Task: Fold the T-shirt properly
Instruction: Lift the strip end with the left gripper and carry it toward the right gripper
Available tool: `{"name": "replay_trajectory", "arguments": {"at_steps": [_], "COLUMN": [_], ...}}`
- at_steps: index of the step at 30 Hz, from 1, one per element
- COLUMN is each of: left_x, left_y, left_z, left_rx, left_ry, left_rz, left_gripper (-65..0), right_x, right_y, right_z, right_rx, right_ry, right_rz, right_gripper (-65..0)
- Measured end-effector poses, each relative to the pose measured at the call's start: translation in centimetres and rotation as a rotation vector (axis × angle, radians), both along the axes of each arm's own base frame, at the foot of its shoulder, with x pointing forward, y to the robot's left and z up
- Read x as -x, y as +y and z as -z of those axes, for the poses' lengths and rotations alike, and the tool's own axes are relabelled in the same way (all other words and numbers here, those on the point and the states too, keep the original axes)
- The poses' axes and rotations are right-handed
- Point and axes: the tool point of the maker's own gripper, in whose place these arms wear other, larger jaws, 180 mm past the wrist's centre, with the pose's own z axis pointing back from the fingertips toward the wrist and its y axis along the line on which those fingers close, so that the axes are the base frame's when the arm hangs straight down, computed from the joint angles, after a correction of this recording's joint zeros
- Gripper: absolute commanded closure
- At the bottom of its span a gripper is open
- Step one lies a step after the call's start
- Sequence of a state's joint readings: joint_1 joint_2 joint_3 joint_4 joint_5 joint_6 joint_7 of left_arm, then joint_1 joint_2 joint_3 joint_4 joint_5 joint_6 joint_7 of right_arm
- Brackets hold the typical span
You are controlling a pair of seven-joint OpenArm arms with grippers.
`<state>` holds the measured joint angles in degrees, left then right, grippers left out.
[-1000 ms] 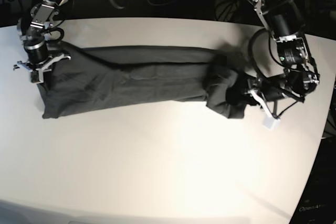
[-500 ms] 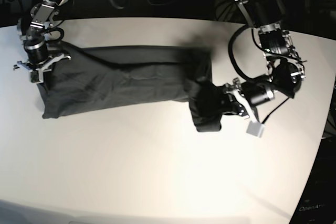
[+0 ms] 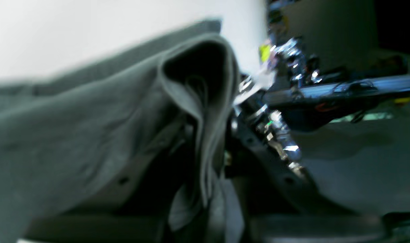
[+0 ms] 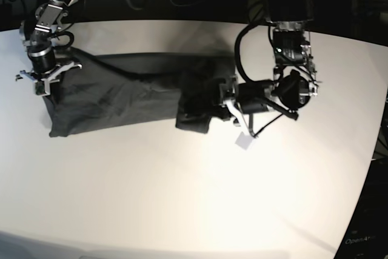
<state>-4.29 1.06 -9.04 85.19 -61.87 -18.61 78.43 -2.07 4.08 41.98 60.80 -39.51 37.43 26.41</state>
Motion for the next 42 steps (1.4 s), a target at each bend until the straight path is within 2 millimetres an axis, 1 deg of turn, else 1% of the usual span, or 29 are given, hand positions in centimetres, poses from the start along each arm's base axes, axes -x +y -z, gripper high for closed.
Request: {"name": "replay_trajectory", "arguments": {"at_steps": [5, 8, 9, 11, 13, 19, 22, 28, 32, 34, 37, 42], "left_x": [-0.1, -0.3, -0.4, -0.1, 0.7, 2.4, 2.8, 4.5, 4.3, 3.9, 2.6, 0.8], "left_y": [-0.2, -0.2, -0.4, -1.7, -2.8, -4.5, -4.7, -5.8, -5.6, -5.5, -5.5, -4.8], "left_z": [-0.1, -1.9, -2.4, -3.7, -4.0, -1.5, -0.1, 1.2, 1.3, 1.0, -0.1, -1.0], "left_rx": [0.011, -0.014, -0.045, -0.082, -0.118, -0.292, -0.39, -0.47, -0.47, -0.471, -0.462, -0.426], "left_ry": [0.14, 0.158, 0.137, 0.122, 0.142, 0.231, 0.274, 0.378, 0.402, 0.388, 0.352, 0.345], "left_rz": [-0.061, -0.102, -0.104, -0.087, -0.07, -0.07, -0.106, -0.148, -0.185, -0.191, -0.204, -0.267], "left_gripper": [-2.7, -2.7, -2.7, -2.7, -2.7, -2.7, -2.7, -2.7, -2.7, -2.7, -2.7, -2.7], "right_x": [0.0, 0.1, 0.1, 0.2, 0.2, 0.2, 0.2, 0.4, 0.4, 0.4, 0.5, 0.6], "right_y": [-0.1, 0.0, 0.0, 0.0, 0.0, 0.0, 0.0, 0.0, 0.0, 0.0, 0.0, 0.1], "right_z": [0.1, 0.0, 0.1, 0.1, 0.1, 0.0, 0.0, 0.1, 0.1, 0.1, 0.1, 0.2], "right_rx": [0.002, 0.001, 0.001, 0.0, 0.003, 0.0, 0.001, 0.002, 0.001, 0.002, -0.001, -0.004], "right_ry": [0.005, 0.001, 0.002, 0.003, 0.003, -0.002, -0.001, 0.002, 0.001, 0.002, 0.0, -0.001], "right_rz": [0.002, -0.001, -0.001, 0.0, 0.001, -0.002, -0.002, -0.001, -0.001, -0.001, 0.0, 0.006], "right_gripper": [-1.5, -1.5, -1.5, -1.5, -1.5, -1.5, -1.5, -1.5, -1.5, -1.5, -1.5, -1.5]}}
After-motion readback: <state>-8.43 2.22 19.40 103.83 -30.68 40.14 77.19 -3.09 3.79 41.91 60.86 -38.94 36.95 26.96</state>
